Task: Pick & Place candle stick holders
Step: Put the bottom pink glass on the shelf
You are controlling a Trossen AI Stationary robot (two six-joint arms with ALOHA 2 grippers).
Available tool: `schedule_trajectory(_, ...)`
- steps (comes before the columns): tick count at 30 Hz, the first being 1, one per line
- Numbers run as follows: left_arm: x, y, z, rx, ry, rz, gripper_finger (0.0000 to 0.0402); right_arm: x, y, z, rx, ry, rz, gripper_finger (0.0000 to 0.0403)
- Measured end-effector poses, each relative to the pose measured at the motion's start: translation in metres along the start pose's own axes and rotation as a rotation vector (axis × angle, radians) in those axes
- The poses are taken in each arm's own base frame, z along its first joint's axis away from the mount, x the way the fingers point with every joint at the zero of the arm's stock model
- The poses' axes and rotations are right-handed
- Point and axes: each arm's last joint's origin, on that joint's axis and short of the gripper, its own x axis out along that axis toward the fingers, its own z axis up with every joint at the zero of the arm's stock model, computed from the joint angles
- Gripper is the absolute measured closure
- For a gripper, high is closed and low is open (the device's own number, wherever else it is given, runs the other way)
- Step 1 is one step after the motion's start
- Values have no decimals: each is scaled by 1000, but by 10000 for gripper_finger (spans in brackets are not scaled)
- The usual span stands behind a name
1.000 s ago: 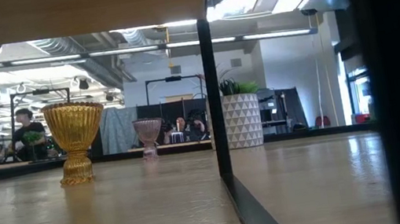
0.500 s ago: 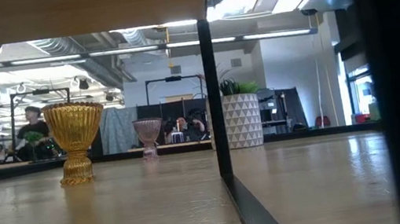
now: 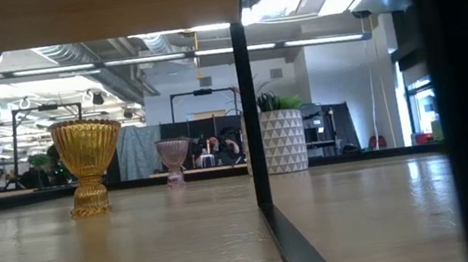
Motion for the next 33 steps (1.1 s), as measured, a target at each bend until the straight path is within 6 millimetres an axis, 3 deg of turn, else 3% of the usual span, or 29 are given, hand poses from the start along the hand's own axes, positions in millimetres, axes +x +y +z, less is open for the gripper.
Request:
schedule_trajectory(5, -10, 13, -2, 350, -77, 47, 400, 0, 0, 0, 0, 1, 0, 383)
schedule_trajectory(8, -28, 13, -8, 546, -160, -53, 400, 0, 0, 0, 0, 4, 3, 383)
schedule_trajectory(13, -74, 27, -9, 551, -263, -298, 400, 0, 0, 0, 10, 6, 5, 383)
schedule_trajectory(18, -104, 28, -29, 635, -288, -473, 400, 0, 0, 0, 28, 7, 5, 383)
schedule_trajectory(27, -80, -22, -59, 884, -101, -564, 400, -1, -6, 5, 100, 34, 27, 383)
schedule_trajectory(33, -63, -44, -67, 933, -132, -587, 400, -2, -11, 5, 193, 75, 21, 383)
